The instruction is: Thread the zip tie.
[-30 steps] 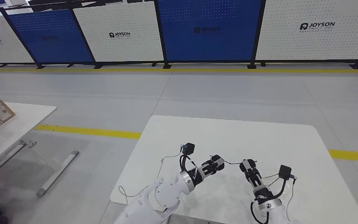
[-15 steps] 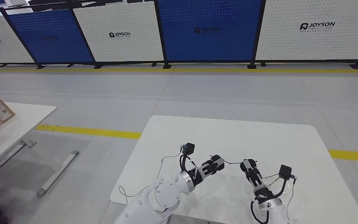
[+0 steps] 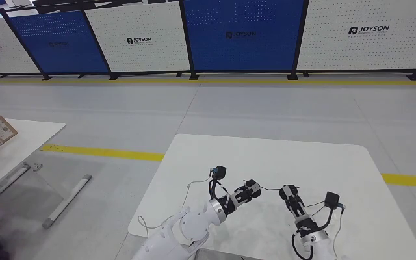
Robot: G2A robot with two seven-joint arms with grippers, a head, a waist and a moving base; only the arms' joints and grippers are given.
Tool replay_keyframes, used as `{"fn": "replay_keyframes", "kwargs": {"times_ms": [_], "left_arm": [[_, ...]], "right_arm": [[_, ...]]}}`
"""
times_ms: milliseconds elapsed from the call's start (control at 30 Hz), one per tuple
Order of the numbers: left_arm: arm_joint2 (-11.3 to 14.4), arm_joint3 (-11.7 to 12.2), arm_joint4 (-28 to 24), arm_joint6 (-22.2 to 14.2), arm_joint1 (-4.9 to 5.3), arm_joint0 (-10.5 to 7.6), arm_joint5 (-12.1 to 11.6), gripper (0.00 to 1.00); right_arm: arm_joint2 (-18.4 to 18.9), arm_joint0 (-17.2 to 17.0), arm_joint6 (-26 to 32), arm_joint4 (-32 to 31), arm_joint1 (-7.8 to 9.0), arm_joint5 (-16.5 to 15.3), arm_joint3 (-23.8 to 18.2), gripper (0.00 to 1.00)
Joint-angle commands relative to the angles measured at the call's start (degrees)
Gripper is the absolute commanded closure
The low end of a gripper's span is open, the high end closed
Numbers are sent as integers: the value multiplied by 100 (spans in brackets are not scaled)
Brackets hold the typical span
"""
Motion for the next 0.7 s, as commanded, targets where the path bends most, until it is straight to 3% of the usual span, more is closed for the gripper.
{"fn": "replay_keyframes", "kwargs": {"times_ms": [0, 667], "left_arm": [[0, 0, 0, 0, 0, 0, 0, 100], [0, 0, 0, 0, 0, 0, 0, 100]], "right_arm": [[-10, 23, 19, -2, -10, 22, 21, 100], [104, -36, 39, -40, -69, -10, 8, 100]]}}
